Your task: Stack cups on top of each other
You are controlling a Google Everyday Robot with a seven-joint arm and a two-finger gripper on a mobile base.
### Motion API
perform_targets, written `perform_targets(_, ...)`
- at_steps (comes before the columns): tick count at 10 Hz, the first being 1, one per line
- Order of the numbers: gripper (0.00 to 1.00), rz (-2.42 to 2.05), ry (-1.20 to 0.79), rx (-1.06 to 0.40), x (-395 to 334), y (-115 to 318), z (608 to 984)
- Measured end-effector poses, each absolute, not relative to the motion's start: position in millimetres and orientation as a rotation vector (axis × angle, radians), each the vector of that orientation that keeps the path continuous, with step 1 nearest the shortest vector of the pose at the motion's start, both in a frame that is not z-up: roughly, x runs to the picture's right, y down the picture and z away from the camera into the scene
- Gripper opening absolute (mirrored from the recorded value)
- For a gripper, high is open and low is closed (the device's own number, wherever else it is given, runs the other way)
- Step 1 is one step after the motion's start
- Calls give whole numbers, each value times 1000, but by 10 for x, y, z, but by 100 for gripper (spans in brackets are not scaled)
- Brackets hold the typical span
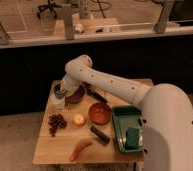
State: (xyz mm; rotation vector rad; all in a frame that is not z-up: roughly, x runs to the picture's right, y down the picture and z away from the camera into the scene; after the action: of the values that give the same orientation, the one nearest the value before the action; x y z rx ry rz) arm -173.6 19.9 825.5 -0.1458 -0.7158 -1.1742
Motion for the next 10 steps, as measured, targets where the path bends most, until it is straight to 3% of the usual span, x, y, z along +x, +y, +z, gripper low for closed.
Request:
perform_targets(3,59,-1171,-726,-147,-1761,208,8262)
perform_targets(4,64,-1170,-730,-146,-1781,214,8262)
perform_targets(10,64,-1148,-751,-129,-1867,220,8256)
